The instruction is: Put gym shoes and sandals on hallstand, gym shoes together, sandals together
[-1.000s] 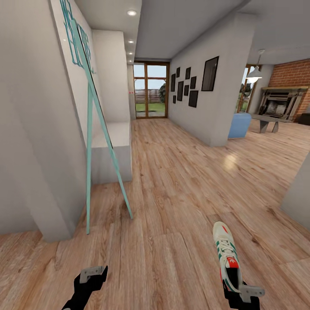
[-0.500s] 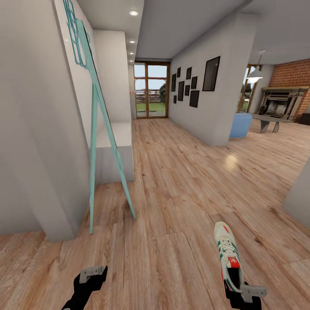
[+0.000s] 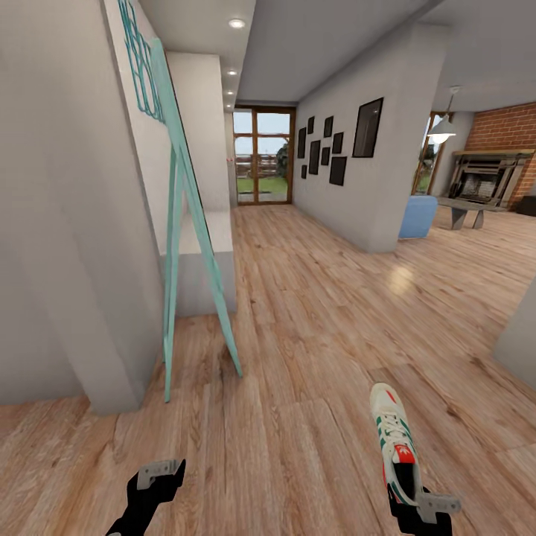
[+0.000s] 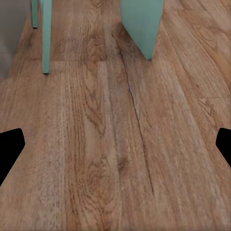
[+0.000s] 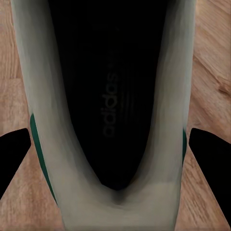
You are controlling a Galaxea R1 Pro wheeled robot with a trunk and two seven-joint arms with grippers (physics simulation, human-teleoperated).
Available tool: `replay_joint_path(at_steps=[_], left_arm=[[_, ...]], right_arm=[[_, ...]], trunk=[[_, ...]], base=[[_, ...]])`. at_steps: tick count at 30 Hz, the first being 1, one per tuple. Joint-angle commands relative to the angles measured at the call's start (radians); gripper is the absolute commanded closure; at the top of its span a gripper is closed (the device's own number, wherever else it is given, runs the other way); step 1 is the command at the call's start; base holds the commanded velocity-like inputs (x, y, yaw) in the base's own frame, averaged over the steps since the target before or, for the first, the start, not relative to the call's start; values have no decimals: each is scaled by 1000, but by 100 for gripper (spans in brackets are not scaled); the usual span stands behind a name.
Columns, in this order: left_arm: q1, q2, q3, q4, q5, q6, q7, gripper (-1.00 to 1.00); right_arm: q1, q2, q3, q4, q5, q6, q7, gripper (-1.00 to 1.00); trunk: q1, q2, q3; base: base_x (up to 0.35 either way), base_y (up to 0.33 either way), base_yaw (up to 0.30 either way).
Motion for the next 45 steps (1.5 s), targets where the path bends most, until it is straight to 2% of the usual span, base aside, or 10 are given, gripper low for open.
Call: replay_joint_path(at_steps=[1,13,45], left_arm=[[-1,-1,8,0,-9,-3,-6,-100],[-1,-1,9,1,-8,-2,-6,-100],[-1,-1,9,1,-8,-2,-6,-100]], right_arm=[[-1,0,9,0,-3,-2,-7,100],[-1,0,10,0,-3,-2,-7,100],[-1,0,9,0,-3,-2,-7,100]], trunk=[[0,0,-1],[0,0,-1],[0,0,-1]], base=[[-5,8,0],[-63,168,0],[-2,41,0]])
